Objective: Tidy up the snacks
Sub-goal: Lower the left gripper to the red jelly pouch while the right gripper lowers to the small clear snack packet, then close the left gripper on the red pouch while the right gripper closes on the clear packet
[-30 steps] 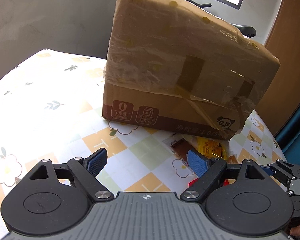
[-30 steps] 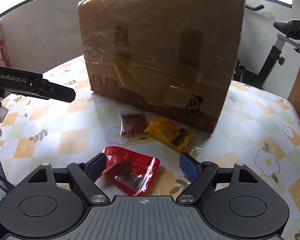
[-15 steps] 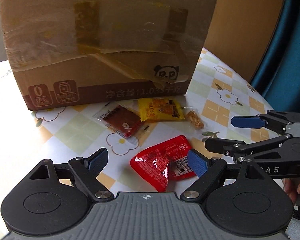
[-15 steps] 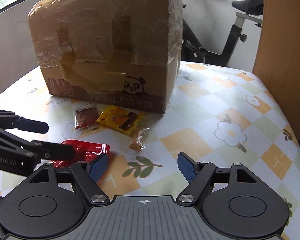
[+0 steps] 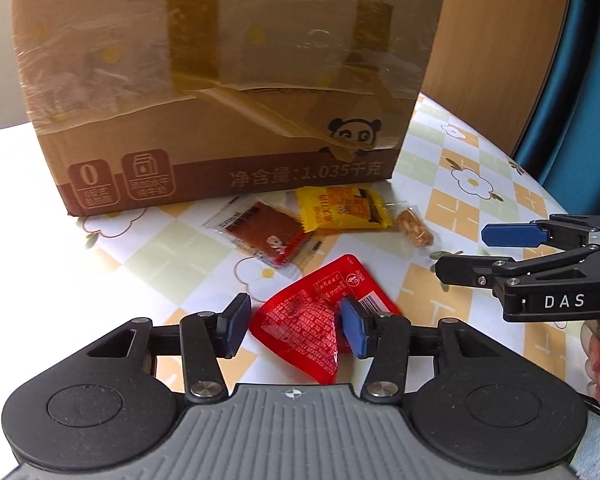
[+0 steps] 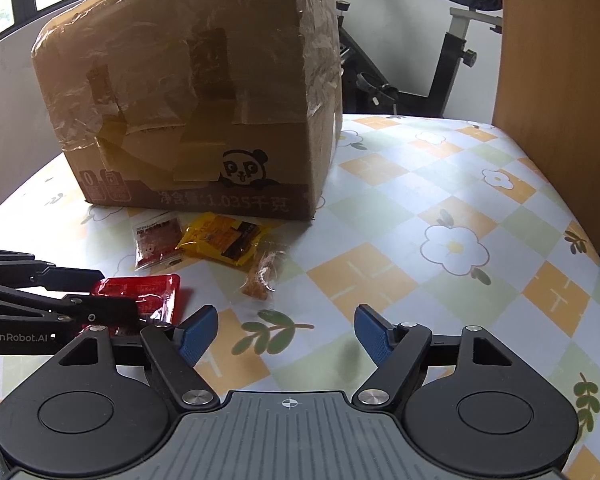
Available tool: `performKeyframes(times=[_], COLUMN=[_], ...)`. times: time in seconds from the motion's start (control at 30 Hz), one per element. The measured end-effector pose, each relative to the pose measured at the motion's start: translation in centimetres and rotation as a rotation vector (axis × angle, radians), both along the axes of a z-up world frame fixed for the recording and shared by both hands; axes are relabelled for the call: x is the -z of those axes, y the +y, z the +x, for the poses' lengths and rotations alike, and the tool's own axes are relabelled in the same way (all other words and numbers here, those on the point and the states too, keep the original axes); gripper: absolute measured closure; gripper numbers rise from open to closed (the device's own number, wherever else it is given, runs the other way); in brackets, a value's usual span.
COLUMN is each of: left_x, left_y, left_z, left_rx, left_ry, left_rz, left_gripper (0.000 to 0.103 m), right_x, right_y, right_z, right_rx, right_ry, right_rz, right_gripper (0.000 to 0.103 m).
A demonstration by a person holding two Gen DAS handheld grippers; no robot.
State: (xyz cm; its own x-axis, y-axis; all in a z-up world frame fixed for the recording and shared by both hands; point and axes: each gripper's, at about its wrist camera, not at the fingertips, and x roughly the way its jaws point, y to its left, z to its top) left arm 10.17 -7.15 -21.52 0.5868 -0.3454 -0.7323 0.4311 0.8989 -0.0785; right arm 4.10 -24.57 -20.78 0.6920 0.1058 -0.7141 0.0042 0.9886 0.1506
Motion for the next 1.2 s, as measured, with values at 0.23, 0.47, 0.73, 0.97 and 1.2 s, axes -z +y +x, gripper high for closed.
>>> performKeyframes(times=[0.23,0.47,0.73,0.97,1.2], left_x=[-0.2,-0.4,-0.3,-0.2,-0.2], left_y=[2.2,4.2,4.4,4.1,4.0], left_z=[0.3,0.8,0.8,0.6,0.8], left_rx=[-0.103,-0.179,-0.170,-0.161,-0.142], left_ry=[-0.016,-0.034,-0.052,-0.066,-0.059], left_rz=[0.004,0.022,0.047,0.063,0.065], left_gripper=[0.051,0.050,0.047,0.042,0.045], right_x=[0.1,1.1,1.5,1.6,1.6], right_y=[0.6,1.0,1.3,1.0,0.8], right_z=[1.4,3.2,2.9,3.1,3.1], right_rx=[-0.012,0.014,-0.001,-0.003,-0.003], right_ry=[-0.021,-0.067,-0.087,-0.088,-0.088], right_rz=[0.009,0.019,0.013,0.029,0.037], right_gripper=[0.034,0.062,0.078,0.078,0.078])
